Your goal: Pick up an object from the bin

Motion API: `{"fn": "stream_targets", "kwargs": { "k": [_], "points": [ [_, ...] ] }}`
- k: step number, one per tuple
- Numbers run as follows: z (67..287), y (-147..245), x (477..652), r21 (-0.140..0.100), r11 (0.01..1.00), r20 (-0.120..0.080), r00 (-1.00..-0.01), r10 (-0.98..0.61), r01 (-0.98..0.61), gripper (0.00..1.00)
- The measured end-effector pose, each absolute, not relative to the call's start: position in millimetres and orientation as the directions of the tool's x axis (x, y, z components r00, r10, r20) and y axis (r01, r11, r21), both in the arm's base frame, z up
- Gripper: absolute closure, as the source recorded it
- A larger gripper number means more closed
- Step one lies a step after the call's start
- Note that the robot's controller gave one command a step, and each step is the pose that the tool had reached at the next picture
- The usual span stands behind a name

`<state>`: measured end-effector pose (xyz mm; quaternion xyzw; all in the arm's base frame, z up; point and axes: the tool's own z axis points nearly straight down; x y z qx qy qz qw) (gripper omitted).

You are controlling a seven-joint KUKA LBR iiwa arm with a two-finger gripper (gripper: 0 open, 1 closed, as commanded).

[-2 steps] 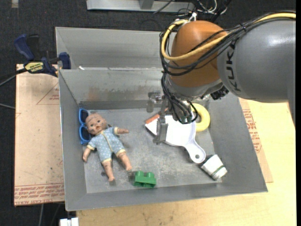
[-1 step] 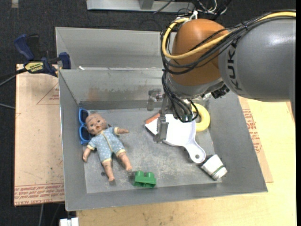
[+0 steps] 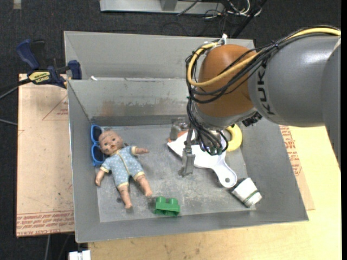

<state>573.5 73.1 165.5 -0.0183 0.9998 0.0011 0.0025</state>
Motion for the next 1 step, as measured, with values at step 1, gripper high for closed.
{"fn": "stream_targets", "kwargs": {
  "k": [1],
  "points": [
    [111.4,48.5,560.6,0.004,0.996,0.008,-0.996,-0.087,-0.087,0.0]
  ]
}}
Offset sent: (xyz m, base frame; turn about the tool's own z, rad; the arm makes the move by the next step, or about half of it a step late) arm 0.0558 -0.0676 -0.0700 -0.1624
